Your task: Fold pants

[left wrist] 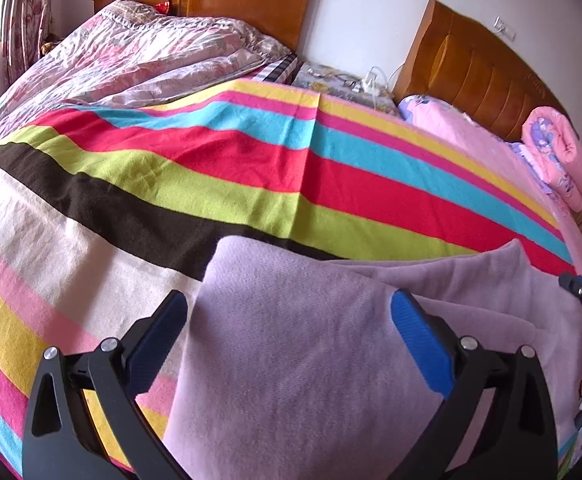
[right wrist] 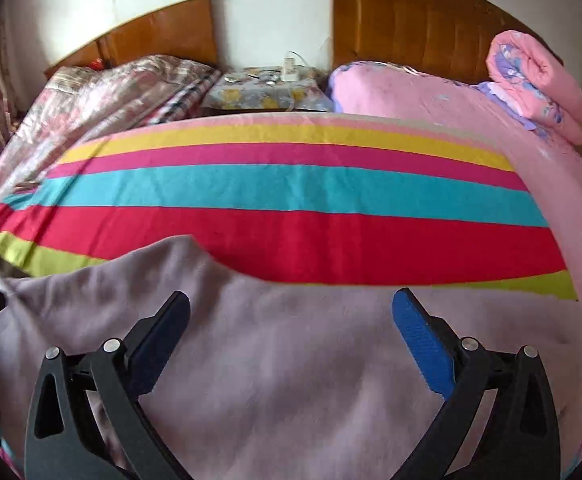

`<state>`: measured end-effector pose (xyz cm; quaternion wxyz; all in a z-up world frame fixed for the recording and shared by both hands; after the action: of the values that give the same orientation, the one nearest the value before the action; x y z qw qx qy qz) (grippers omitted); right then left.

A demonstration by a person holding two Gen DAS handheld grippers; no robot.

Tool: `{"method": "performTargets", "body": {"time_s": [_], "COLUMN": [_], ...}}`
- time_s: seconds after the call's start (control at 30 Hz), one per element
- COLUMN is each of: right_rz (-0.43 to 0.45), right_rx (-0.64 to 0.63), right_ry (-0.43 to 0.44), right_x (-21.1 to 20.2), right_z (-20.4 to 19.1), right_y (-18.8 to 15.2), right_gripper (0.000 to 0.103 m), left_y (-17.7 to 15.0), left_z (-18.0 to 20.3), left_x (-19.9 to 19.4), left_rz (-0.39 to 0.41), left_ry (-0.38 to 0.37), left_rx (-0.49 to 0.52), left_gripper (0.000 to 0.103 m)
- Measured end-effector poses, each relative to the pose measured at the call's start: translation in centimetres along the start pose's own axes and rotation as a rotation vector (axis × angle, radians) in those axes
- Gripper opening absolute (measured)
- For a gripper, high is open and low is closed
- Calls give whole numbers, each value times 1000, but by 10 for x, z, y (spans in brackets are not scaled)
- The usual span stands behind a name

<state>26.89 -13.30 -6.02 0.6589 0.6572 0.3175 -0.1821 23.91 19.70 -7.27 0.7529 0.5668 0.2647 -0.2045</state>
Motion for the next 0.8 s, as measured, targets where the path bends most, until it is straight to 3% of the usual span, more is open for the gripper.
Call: {"method": "performTargets", "body": {"time_s": [0.13, 0.23, 0.33, 0.47, 0.5, 0.57, 0.67, 0.8], "right_rz": [51, 58, 48, 2, -18, -2, -10, 30], "right_rx": [-122, -138, -171, -301, -325, -279, -220, -181], "right_ry": [136, 201, 233, 167, 127, 143, 87, 88], "right_x": [-56, -76, -78, -70, -66, -65, -73, -92], "right_z": [-35, -62, -94, -120, -120, -109, -90, -72], "right_y": [-32, -55, -72, -94, -101, -105, -105, -106], "right_gripper": [98, 99, 99, 99, 98, 98, 99, 99], "left_y": [29, 32, 7, -48, -61, -80, -100, -105], "left_z": [-19, -31, -26, 0, 7, 18, 19, 12], "left_x": [-74, -109, -121, -117, -113, -106, -83, -81], "left_rz": [191, 231, 187, 107, 85, 59, -3, 4], "left_ry": [-4, 71, 73, 41, 24, 21, 86, 72], "left_rx": [18, 87, 129, 208, 228, 268, 317, 289], "left_gripper": [102, 102, 102, 102, 102, 102, 102, 102]}}
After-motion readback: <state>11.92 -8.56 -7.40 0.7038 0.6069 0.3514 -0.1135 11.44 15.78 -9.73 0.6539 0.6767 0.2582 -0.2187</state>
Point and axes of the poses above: each gripper's, at about its wrist camera, not at the fingertips, and x roughly the way its jaws point, z to its right, y to its top, the point moved 3 cm from there along x, roughly the way its jaws point, and after that the axes turned 9 degrees about z, right-handed, at the moved point
